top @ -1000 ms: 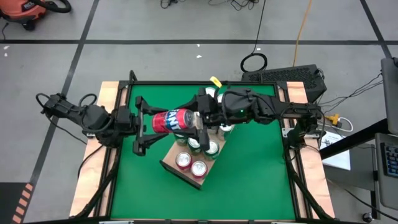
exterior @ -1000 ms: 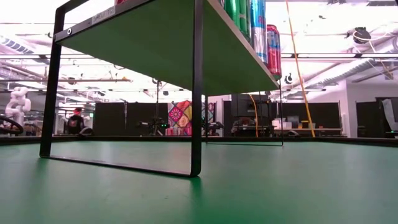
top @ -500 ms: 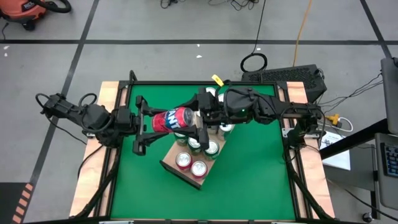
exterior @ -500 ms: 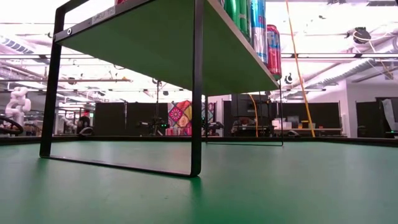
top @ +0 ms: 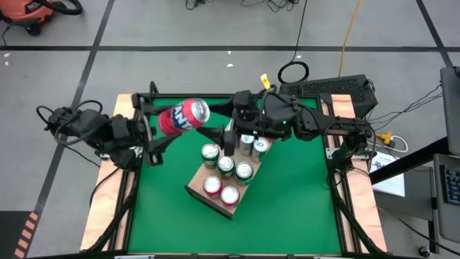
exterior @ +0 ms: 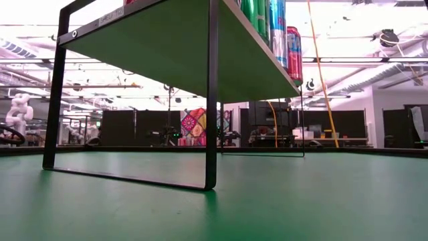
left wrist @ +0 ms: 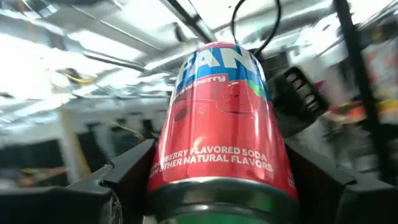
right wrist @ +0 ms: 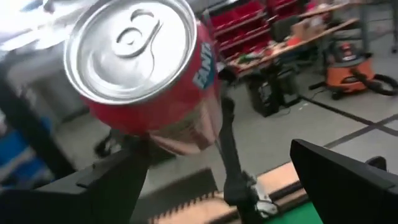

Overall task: Sort soda cans
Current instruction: Put the red soda can on the shelf and align it with the bottom red soda cans

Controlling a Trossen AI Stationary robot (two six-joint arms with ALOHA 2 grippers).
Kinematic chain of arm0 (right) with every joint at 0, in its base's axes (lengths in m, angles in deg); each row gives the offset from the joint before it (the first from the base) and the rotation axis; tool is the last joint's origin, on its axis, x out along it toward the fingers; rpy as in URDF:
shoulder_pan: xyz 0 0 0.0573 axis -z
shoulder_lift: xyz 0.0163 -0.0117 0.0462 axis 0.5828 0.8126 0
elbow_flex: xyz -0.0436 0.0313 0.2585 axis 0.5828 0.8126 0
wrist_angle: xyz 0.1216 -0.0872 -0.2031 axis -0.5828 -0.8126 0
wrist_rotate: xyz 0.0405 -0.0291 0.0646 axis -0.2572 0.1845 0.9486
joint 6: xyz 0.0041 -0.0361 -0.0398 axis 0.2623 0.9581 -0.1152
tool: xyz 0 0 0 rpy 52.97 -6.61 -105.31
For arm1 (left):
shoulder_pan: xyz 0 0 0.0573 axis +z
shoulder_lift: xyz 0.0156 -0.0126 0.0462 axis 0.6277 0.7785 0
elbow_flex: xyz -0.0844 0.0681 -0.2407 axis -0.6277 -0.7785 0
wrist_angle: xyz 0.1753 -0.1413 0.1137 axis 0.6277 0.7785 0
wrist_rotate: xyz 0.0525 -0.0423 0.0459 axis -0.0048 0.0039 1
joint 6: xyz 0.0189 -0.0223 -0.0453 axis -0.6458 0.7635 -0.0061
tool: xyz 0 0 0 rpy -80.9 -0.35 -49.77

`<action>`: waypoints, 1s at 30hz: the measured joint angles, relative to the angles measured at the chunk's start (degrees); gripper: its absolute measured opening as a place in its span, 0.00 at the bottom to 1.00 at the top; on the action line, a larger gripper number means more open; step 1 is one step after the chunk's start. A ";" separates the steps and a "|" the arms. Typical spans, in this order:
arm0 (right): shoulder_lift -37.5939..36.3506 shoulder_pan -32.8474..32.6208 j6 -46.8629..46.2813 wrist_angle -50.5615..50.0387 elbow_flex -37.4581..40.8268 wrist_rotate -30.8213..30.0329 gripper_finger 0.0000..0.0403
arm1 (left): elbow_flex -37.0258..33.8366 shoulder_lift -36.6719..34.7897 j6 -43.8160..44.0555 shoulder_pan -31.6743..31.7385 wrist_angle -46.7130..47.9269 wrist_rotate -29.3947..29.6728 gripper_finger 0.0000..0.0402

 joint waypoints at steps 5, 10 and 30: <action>1.60 0.07 -3.43 7.28 0.00 -5.66 0.94 | 2.14 0.97 -11.45 0.00 -0.93 5.28 0.71; 4.59 0.43 -3.26 18.60 0.00 -4.61 0.94 | 2.61 2.02 -20.72 0.09 -2.71 9.99 0.71; 8.46 1.93 0.07 30.18 0.02 -4.88 0.74 | 2.70 3.47 -26.35 -1.55 -2.33 16.63 0.75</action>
